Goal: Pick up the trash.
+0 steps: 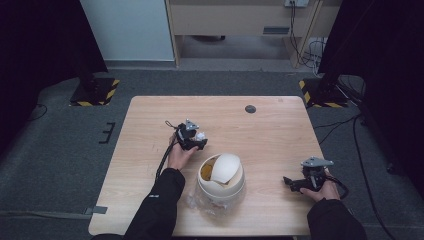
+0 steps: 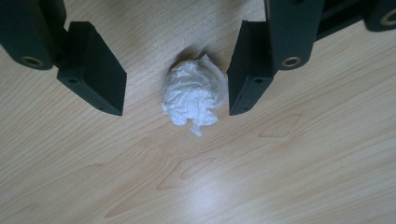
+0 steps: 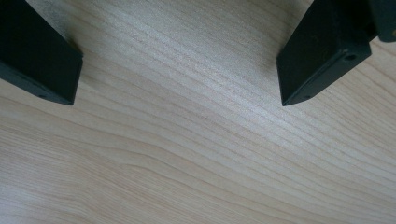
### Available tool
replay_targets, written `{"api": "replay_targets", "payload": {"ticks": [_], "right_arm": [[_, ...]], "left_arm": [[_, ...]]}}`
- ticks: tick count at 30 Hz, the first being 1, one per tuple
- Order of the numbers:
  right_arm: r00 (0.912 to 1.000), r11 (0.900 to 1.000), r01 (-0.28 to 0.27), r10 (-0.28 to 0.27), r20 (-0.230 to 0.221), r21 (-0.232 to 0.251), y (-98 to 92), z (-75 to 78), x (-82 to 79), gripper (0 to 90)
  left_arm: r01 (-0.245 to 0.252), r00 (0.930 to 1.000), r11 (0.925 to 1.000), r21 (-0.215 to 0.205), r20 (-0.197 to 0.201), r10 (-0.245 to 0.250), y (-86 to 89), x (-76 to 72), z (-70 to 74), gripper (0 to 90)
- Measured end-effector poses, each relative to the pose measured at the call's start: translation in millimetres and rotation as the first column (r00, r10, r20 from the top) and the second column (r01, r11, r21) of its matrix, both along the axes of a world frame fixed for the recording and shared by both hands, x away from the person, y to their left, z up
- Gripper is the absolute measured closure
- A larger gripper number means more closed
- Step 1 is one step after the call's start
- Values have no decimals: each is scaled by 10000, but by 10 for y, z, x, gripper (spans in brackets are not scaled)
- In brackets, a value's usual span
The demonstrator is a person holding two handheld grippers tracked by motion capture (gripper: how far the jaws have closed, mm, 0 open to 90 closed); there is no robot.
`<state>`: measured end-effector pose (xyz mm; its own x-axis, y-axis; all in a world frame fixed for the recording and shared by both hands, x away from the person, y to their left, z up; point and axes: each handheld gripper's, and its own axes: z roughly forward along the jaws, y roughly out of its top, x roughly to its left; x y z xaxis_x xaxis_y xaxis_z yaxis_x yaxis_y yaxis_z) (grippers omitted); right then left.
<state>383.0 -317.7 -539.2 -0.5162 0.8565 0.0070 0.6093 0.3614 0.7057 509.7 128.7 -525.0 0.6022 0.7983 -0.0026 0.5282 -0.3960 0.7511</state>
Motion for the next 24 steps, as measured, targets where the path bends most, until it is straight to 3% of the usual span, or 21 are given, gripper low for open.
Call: {"api": "replay_targets", "payload": {"ticks": [7,17,24], "right_arm": [[10000,10000,-15,16,-24,21,3,0,4,5],[10000,10000,-3,3,-17,20,5,0,4,5],[10000,10000,-15,16,-18,11,4,0,4,5]], "left_arm": [[-98,9996,9997,232,-269,104,-14,40,-69,459],[-87,9980,9994,337,-625,108,11,0,-16,637],[118,9993,9999,32,-346,-116,112,-176,87,635]]}}
